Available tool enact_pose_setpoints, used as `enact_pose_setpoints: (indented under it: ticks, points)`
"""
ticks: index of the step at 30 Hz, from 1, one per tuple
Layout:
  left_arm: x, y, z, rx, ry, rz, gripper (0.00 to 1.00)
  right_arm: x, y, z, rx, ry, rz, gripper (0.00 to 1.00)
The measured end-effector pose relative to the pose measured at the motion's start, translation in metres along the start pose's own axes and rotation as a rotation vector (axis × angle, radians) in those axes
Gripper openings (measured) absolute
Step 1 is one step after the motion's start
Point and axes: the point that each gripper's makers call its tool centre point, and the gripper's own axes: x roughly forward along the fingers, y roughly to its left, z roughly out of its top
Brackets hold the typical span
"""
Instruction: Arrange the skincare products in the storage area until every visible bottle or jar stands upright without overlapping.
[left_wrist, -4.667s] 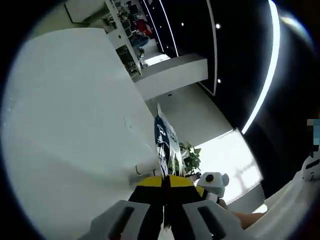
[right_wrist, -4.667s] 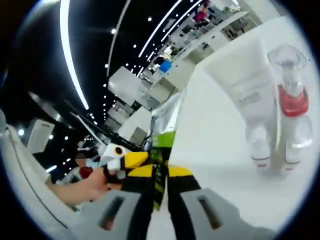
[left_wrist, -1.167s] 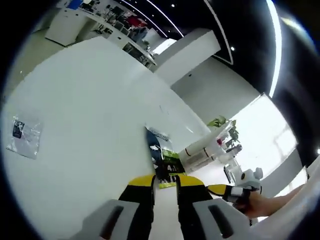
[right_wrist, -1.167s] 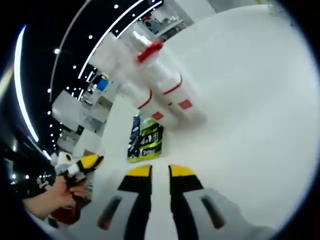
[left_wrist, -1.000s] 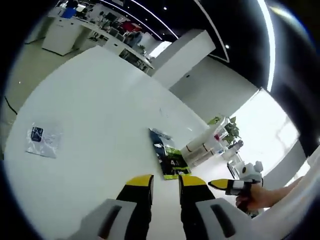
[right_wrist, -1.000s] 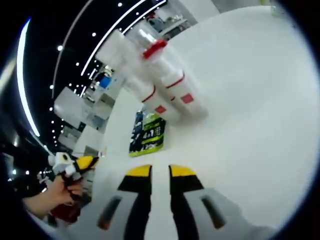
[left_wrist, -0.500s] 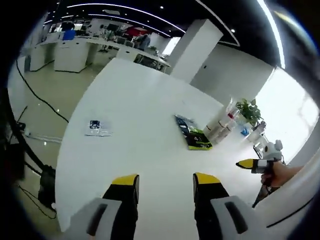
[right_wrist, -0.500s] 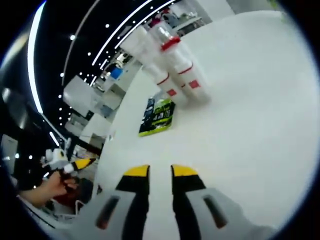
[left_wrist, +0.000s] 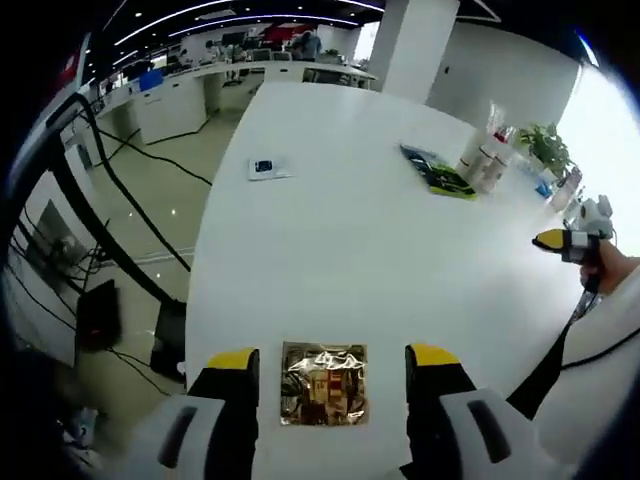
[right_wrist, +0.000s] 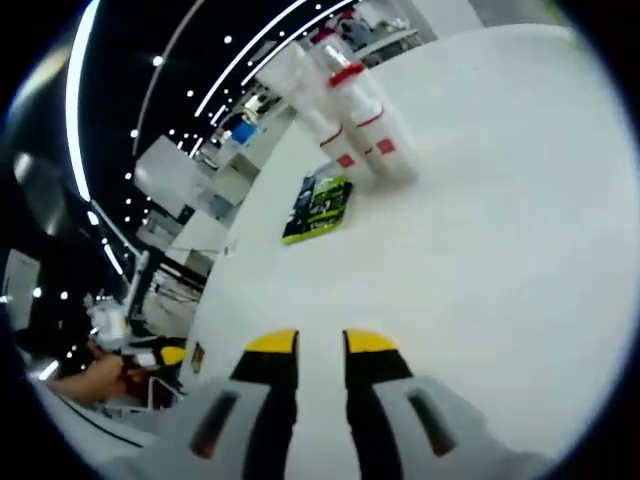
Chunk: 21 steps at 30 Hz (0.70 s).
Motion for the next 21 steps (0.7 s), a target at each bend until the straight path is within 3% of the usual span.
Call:
enact_pose_setpoints:
  ticks: [4,12,21]
  points:
    - [0.002,0.003,-0.011,0.046,0.027,0.045,0.58,-0.002,0.005,-0.001,-0.017,0.0,0.009,0.16]
    - [0.012,0.01,-0.027,0.076,0.063,0.072,0.52,-0.009,0.002,-0.007,-0.035,0.0,0.004,0.16]
    - [0.013,0.014,-0.02,0.133,0.068,0.079,0.46,-0.02,-0.005,-0.017,-0.04,0.003,-0.022,0.16]
